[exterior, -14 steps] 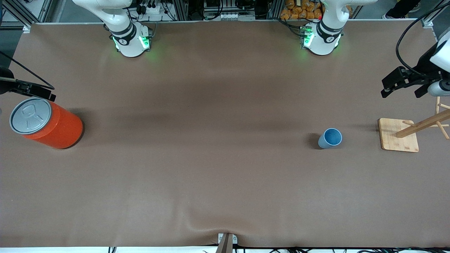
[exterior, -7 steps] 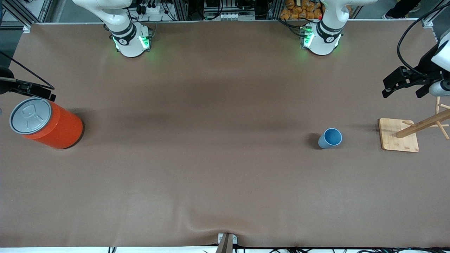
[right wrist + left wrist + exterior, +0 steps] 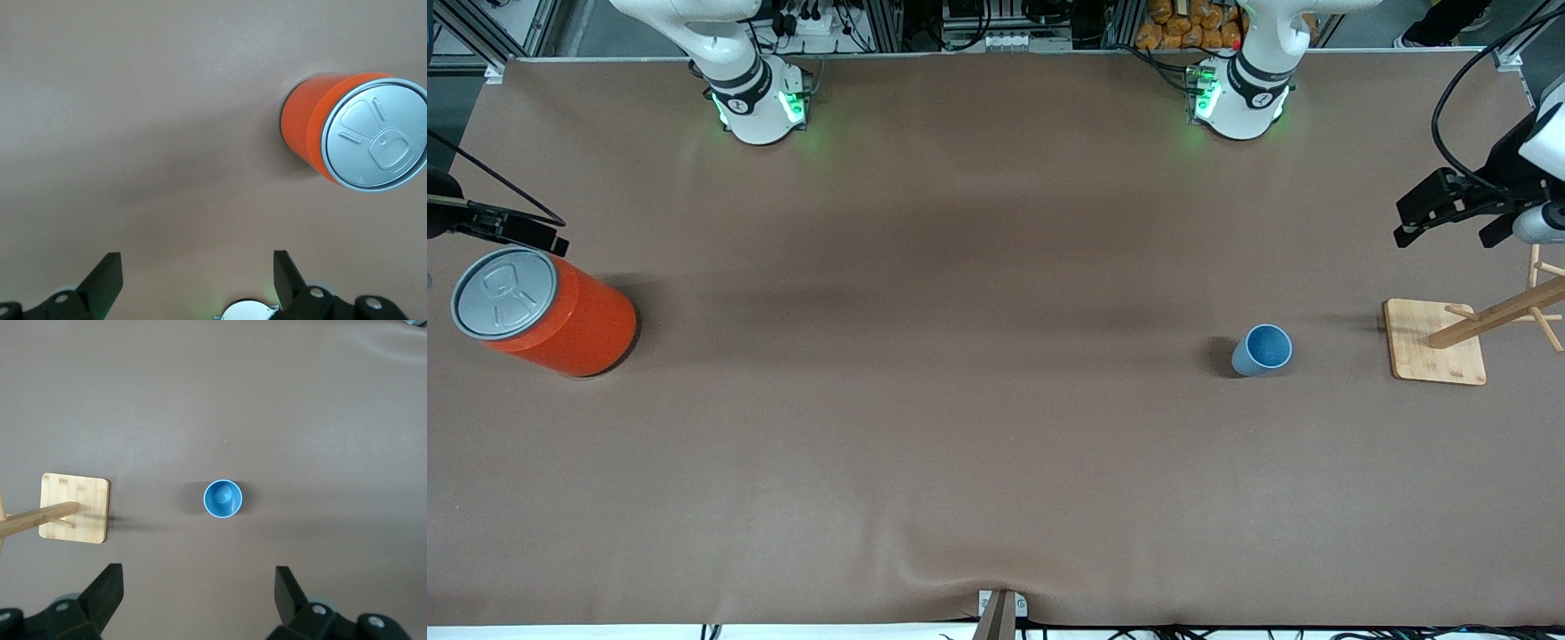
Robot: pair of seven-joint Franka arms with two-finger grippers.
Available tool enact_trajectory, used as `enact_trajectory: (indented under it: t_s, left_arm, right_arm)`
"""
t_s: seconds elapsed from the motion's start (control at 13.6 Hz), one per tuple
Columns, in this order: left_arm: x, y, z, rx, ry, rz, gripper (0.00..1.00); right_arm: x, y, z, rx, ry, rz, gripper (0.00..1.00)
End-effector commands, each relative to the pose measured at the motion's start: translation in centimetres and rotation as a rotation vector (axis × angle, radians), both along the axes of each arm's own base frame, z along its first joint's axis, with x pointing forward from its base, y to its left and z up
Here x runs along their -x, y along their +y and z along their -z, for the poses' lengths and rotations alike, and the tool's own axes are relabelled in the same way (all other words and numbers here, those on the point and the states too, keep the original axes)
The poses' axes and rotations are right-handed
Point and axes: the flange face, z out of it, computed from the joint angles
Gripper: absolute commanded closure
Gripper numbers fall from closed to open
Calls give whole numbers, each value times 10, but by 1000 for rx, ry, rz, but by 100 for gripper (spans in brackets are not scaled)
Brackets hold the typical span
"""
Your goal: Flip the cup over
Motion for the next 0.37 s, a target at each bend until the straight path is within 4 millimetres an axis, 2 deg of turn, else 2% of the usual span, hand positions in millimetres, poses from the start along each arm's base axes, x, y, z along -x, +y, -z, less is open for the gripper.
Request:
enact_trajectory:
  t_s: [0.0, 0.29]
  left_arm:
    - [1, 2, -5, 0, -2, 11, 0]
    - [2, 1, -6, 0, -2, 11, 0]
  right_arm:
    - [3, 1, -2, -17, 7, 16, 0]
    - [4, 2, -1, -18, 11, 16, 0]
